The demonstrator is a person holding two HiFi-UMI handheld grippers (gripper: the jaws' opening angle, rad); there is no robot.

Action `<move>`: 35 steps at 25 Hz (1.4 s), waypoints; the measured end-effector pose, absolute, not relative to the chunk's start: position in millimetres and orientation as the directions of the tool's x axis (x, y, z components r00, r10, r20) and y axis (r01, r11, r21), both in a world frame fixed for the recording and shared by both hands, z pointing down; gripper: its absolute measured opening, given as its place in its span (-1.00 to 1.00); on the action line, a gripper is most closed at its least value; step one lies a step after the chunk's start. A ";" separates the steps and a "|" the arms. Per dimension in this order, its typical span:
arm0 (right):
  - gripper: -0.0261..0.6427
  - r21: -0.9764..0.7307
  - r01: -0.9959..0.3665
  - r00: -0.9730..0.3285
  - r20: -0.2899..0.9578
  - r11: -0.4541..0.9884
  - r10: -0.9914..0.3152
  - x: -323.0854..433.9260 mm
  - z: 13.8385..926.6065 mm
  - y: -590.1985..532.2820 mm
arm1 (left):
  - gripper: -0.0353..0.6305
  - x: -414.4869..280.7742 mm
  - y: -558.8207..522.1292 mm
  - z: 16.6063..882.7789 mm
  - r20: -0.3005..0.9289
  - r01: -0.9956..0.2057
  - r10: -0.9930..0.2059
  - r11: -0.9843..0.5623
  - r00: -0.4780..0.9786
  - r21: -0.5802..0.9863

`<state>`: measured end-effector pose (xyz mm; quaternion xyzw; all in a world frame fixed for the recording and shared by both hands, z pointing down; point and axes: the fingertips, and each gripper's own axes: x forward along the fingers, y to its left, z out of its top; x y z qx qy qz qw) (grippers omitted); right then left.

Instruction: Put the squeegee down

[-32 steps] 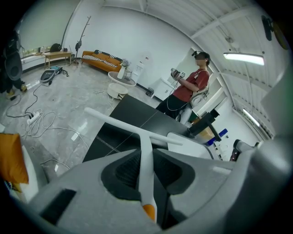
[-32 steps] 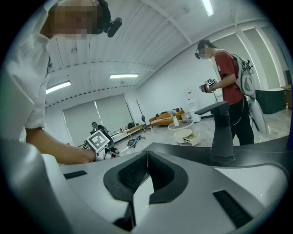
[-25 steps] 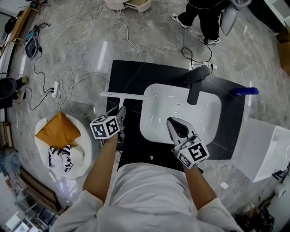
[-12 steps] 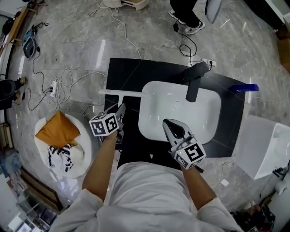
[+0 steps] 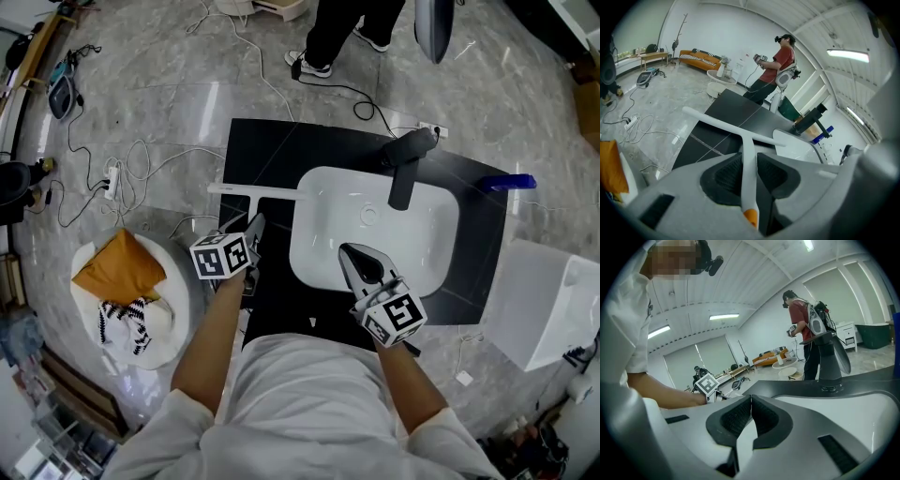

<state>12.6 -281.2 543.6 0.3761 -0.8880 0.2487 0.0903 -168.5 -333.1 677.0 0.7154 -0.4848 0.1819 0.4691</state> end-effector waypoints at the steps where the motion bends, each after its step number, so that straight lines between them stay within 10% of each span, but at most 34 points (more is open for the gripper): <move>1: -0.88 -0.373 -0.714 -0.700 0.348 0.593 -0.624 12.2 543.2 -281.3 | -0.57 -169.3 -333.5 674.8 0.710 -0.862 -0.528 -0.091 0.466 0.498; 35: -0.88 -0.039 -0.734 -0.678 0.104 0.678 -0.728 -37.7 307.6 -267.5 | -0.85 -202.8 -269.9 354.3 0.034 -0.677 -0.708 -0.659 0.705 0.327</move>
